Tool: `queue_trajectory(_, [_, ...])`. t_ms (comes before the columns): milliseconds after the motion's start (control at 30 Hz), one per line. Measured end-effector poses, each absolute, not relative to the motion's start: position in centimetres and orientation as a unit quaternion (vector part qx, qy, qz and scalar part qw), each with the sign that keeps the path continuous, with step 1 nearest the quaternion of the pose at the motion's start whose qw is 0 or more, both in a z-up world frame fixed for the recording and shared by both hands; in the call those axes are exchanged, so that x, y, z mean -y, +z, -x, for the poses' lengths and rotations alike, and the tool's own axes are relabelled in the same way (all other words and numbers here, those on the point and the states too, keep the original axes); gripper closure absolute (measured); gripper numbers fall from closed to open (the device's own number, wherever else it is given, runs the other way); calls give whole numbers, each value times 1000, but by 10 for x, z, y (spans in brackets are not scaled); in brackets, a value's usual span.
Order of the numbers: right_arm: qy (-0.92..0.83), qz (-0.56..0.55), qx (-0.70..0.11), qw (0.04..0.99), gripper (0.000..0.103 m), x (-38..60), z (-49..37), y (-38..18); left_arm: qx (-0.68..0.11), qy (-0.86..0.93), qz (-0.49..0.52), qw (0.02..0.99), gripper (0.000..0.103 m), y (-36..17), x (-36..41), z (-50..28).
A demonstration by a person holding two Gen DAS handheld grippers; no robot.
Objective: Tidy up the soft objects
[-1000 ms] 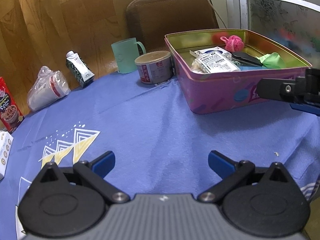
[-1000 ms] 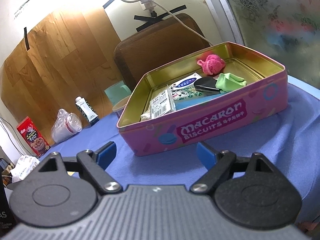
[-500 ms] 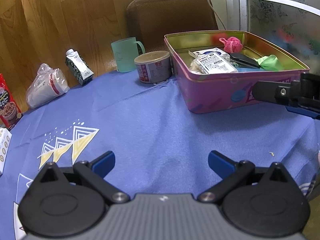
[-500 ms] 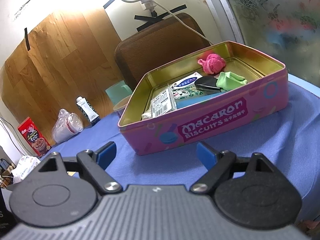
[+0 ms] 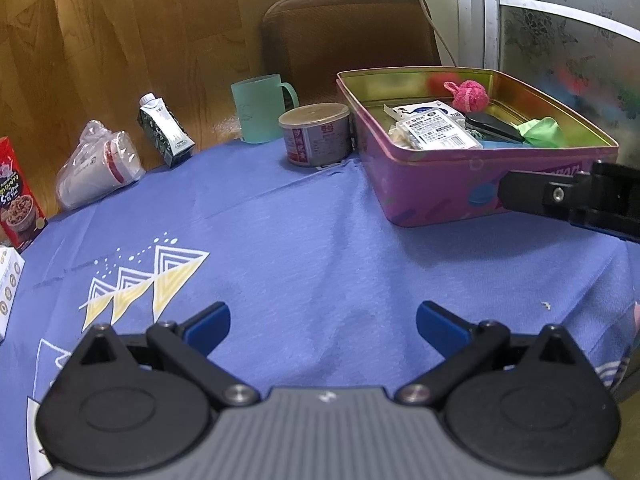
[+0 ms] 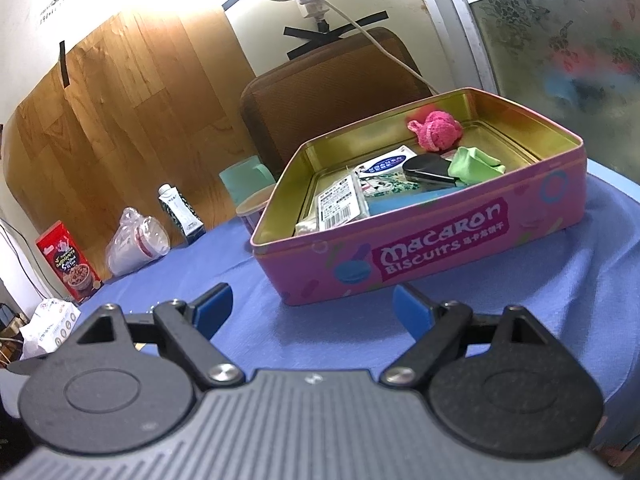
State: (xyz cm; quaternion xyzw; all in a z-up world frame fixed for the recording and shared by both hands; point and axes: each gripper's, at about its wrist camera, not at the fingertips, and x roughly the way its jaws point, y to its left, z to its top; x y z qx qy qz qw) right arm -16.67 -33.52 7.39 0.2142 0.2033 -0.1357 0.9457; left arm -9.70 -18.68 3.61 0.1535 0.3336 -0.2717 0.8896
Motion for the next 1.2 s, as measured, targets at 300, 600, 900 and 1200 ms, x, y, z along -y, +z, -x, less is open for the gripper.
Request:
queue_trajectory(300, [-140, -199, -203, 949, 14, 322, 163, 75, -332, -274, -140, 892, 0, 37, 179, 94])
queue_trajectory(600, [-143, -185, -199, 952, 14, 311, 162, 78, -329, -279, -132, 892, 0, 40, 174, 94])
queue_trajectory(900, [-145, -185, -199, 951, 14, 310, 162, 78, -330, -279, -130, 892, 0, 40, 173, 94])
queue_trajectory(1200, [-145, -184, -199, 952, 14, 310, 162, 78, -330, -279, -131, 892, 0, 40, 173, 94])
